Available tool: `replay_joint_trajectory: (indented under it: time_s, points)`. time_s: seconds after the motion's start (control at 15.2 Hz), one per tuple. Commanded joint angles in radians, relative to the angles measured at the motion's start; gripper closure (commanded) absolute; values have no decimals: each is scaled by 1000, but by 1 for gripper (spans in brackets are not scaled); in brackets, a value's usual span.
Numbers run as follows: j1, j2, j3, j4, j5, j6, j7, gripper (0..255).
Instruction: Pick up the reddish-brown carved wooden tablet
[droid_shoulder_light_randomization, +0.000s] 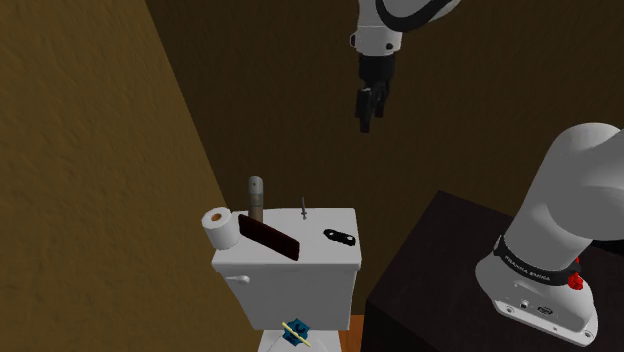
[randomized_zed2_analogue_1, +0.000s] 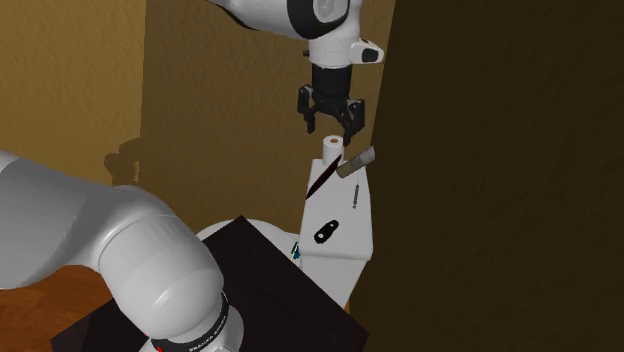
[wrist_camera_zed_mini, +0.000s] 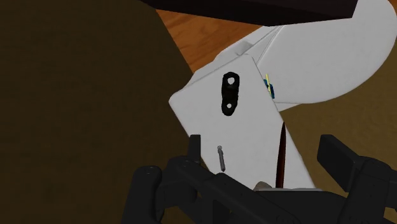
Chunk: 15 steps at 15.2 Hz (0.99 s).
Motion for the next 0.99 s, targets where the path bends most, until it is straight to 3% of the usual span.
replay_joint_trajectory:
  time_s: [0.0,0.92]
  points:
    - [9,59,7,-10,14,70,8,0]
    - [73,552,61,135,106,423,41,0]
